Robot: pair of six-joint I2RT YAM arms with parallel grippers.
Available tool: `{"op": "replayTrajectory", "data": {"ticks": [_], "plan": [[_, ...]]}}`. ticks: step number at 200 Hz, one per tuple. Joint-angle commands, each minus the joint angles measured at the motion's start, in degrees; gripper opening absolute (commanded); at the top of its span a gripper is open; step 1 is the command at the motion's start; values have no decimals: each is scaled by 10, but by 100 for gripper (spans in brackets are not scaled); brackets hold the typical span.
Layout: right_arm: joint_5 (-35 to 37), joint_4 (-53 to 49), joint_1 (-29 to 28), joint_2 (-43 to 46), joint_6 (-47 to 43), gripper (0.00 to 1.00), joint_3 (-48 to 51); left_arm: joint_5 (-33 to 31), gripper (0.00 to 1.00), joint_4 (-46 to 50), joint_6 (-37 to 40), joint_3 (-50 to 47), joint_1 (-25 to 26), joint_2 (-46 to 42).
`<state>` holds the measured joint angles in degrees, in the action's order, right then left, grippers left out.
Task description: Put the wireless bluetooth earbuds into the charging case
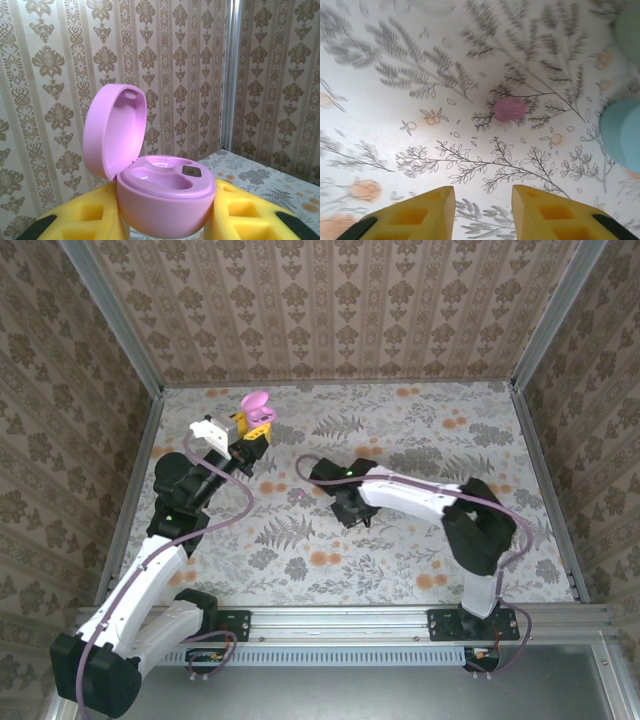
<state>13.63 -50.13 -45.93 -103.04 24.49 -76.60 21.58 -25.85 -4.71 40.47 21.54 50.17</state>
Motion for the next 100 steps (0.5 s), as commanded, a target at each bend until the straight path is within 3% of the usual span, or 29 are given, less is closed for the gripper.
{"op": "replayTrajectory", "data": {"ticks": [1,15,100], "plan": [[-78,57,44,46,97,41,53,1,33,-9,4,6,-4,-1],[-125,107,69,60,139,43,88,3,34,-10,2,7,-4,0],[-167,156,102,-23,243,48,78,25,34,-12,-1,2,-3,11]]}}
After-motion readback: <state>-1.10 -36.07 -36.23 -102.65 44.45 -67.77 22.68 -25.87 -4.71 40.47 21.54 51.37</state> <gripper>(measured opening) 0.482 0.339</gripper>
